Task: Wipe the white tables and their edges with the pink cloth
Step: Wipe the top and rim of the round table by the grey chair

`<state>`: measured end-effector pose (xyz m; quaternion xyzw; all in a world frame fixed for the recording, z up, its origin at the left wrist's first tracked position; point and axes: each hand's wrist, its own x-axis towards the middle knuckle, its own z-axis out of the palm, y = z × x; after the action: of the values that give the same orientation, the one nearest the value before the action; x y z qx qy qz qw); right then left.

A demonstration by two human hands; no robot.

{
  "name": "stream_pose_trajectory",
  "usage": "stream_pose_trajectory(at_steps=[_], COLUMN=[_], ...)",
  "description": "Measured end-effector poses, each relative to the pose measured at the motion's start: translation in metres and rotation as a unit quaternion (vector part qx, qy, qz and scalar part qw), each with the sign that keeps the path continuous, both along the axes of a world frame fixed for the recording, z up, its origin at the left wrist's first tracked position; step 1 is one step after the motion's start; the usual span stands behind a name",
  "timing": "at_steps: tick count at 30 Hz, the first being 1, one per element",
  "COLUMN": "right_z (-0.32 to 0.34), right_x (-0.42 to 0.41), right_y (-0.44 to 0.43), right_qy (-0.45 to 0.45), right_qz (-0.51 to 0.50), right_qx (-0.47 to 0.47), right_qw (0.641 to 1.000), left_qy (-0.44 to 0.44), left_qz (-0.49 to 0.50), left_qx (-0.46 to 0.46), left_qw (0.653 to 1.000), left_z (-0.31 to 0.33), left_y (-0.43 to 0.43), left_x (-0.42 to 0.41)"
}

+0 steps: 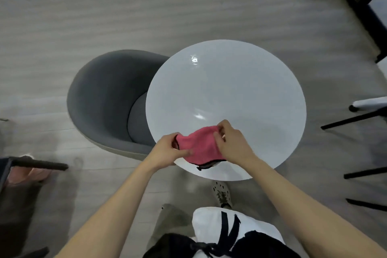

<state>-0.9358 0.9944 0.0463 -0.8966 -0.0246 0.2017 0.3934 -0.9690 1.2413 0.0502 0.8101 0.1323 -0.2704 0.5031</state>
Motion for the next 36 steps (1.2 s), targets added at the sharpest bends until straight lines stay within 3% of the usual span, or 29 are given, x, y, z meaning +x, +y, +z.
stream_pose_trajectory(at_steps=[4,9,11,17,20,23,25,27,29,33,35,36], right_z=[-0.021,-0.064,-0.088,-0.153,-0.168,-0.179,-0.185,-0.187,-0.186,-0.176,-0.171,-0.17], right_x=[-0.005,-0.008,-0.012,-0.016,-0.003,0.007,-0.003,-0.024,-0.047,-0.074,-0.064,-0.055], right_y=[0.025,0.044,0.063,0.14,0.206,0.248,0.23,0.19,0.139,0.049,0.06,0.081], right_qy=[-0.017,0.016,0.013,-0.107,-0.096,-0.14,-0.189,-0.21,-0.189,-0.044,-0.019,-0.04], right_qz=[-0.1,-0.248,-0.241,-0.159,-0.187,-0.113,-0.039,-0.026,-0.082,-0.29,-0.35,-0.344], right_qx=[-0.03,-0.136,-0.187,-0.305,-0.304,-0.28,-0.258,-0.27,-0.298,-0.353,-0.347,-0.331], right_qw=[0.994,0.959,0.952,0.933,0.929,0.943,0.947,0.939,0.932,0.889,0.87,0.878], left_qy=[-0.006,-0.004,-0.003,-0.031,-0.056,-0.106,-0.151,-0.19,-0.222,-0.244,-0.237,-0.229], left_qz=[-0.041,-0.19,-0.235,-0.283,-0.333,-0.358,-0.37,-0.365,-0.375,-0.402,-0.391,-0.388], left_qx=[-0.03,0.065,0.102,0.252,0.3,0.313,0.33,0.338,0.342,0.345,0.351,0.357], left_qw=[0.999,0.98,0.967,0.925,0.892,0.874,0.855,0.847,0.832,0.812,0.817,0.818], left_z=[-0.018,-0.044,-0.055,-0.081,-0.099,-0.11,-0.112,-0.115,-0.117,-0.118,-0.12,-0.121], left_y=[0.03,0.083,0.114,0.186,0.197,0.191,0.181,0.17,0.157,0.127,0.118,0.116], left_x=[0.027,0.05,0.052,0.031,0.036,0.048,0.052,0.055,0.057,0.057,0.054,0.053])
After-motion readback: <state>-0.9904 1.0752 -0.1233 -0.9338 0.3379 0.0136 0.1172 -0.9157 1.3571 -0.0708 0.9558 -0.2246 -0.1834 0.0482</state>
